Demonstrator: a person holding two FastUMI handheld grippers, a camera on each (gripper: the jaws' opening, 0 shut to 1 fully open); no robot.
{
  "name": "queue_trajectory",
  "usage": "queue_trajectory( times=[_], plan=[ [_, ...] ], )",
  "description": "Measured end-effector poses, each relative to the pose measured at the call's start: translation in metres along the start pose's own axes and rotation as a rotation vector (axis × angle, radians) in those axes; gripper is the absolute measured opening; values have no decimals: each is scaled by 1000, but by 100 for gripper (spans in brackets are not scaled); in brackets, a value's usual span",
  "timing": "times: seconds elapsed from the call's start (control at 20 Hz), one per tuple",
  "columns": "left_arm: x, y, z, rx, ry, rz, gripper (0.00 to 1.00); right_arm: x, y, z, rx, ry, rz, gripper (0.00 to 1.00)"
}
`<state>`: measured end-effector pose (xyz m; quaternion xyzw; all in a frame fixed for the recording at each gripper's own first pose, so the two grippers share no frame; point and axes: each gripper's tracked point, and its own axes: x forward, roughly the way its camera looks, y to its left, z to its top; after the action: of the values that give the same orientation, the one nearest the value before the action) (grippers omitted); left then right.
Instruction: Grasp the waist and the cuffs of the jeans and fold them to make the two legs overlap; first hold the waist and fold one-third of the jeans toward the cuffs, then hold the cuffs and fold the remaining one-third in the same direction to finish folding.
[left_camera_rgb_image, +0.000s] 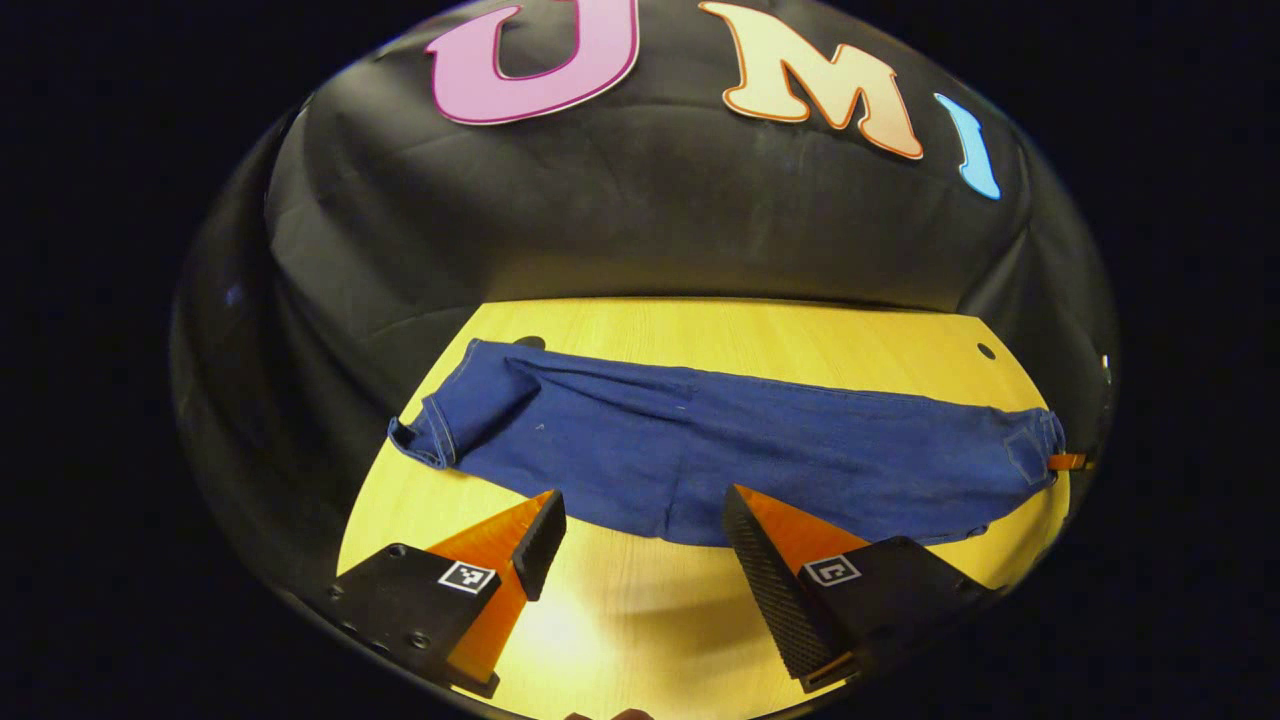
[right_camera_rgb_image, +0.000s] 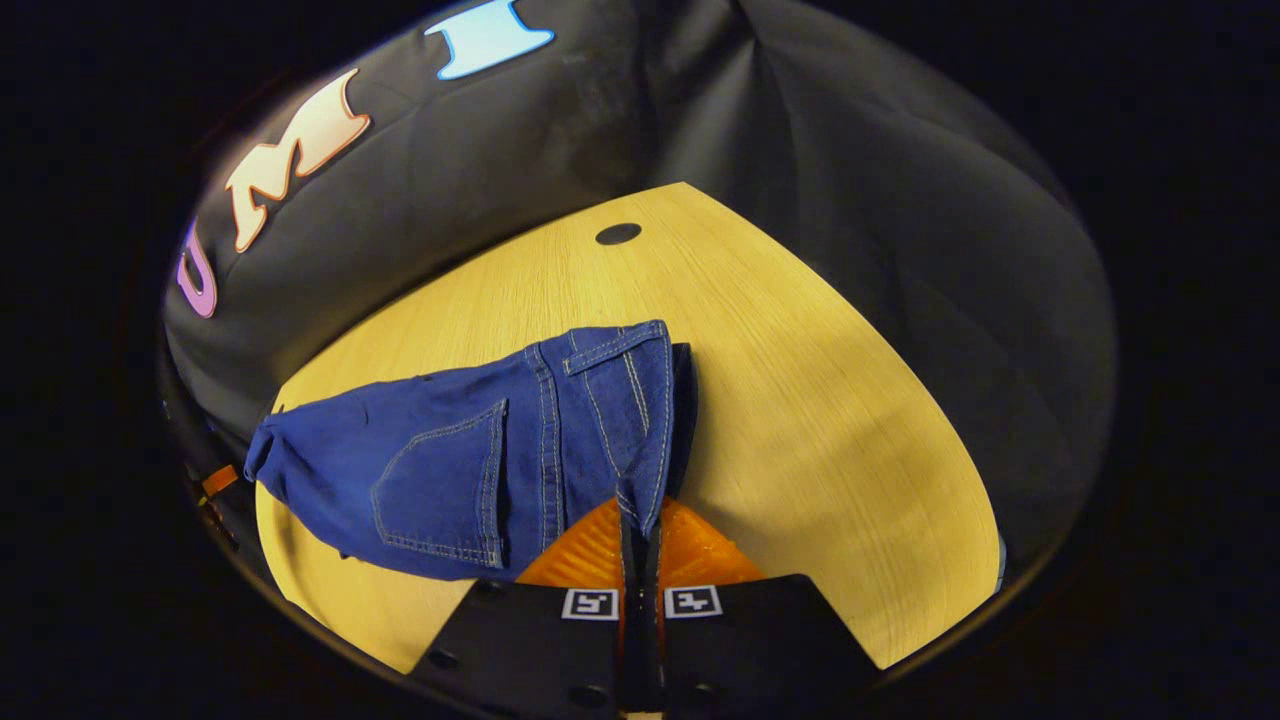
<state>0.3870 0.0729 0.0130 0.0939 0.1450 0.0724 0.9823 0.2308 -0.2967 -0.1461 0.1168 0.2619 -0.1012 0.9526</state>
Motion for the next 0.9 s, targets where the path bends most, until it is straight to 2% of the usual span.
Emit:
queue_trajectory(
  times=[0.1, 0.25, 0.4, 0.55, 0.7, 0.9],
  plan=[
    [-3, 2, 1, 13, 9, 6, 96, -6, 0, 5, -34, -23, -35, 2],
    [-5, 6, 2, 12, 1, -12, 96, -28, 0, 21, -18, -78, -82, 1],
    [-11, 15, -5, 7, 8, -29, 96, -44, -2, 35, 3, -143, -178, 2],
    [-14, 17, -10, -1, 14, -62, 95, -67, 13, 60, -12, -213, -256, 2],
    [-9, 17, -8, 22, 21, -85, 94, -89, 50, 85, -67, -289, -253, 2],
    [-12, 15, -11, 7, 23, -135, 94, -106, 148, 102, -120, -363, -121, 2]
  ],
)
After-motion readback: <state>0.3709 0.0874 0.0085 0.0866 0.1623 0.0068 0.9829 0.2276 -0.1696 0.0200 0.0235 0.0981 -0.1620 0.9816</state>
